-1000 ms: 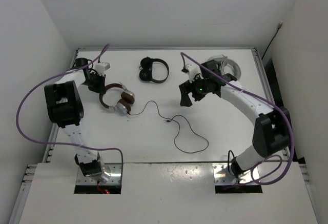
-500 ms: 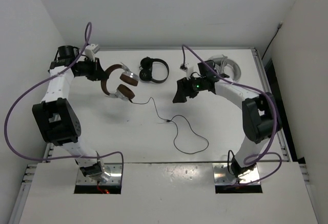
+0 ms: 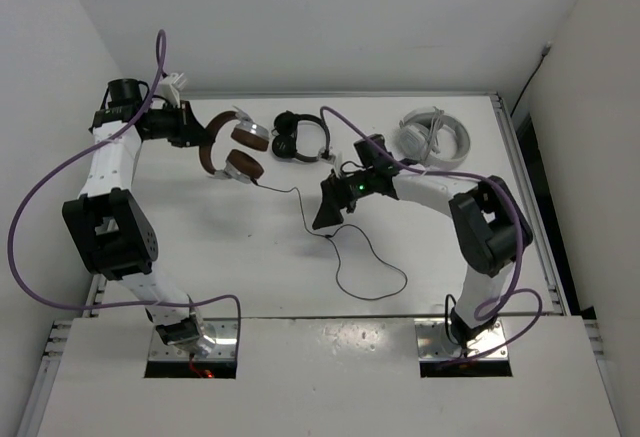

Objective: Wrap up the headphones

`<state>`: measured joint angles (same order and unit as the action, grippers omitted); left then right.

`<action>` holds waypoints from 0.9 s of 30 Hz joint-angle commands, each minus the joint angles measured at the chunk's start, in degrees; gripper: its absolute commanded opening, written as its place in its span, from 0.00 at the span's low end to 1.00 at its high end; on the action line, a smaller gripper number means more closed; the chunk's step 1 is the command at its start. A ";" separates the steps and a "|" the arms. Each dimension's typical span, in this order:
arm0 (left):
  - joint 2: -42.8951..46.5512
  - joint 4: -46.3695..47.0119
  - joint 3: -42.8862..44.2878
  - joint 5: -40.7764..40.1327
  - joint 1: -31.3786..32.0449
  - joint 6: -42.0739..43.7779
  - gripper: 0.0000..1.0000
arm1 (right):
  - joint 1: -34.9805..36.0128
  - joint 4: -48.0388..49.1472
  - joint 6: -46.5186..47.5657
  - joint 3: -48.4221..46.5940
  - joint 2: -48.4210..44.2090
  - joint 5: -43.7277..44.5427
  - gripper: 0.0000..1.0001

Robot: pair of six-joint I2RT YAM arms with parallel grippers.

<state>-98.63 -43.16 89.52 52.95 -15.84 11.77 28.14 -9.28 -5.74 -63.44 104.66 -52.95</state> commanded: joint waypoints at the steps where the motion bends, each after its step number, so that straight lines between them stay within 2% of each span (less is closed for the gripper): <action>1: 0.46 -0.09 2.77 3.30 -0.51 -2.19 0.00 | 2.26 4.18 0.46 0.50 0.28 -2.08 0.86; 11: -0.07 0.61 3.30 2.77 -1.56 -4.29 0.00 | 3.50 9.45 -3.14 3.23 3.88 -3.83 0.77; 24: -2.36 1.76 2.68 7.96 -3.15 -6.14 0.00 | 5.17 12.71 -4.28 3.06 8.01 -1.90 0.70; 27: -2.36 1.76 2.15 7.96 -3.67 -6.67 0.00 | 5.17 12.10 -3.76 2.44 8.63 -2.42 0.64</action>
<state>-101.82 -42.54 90.28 56.36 -18.28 7.25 32.88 0.12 -10.44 -59.02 112.73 -54.02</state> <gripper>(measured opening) 0.046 0.648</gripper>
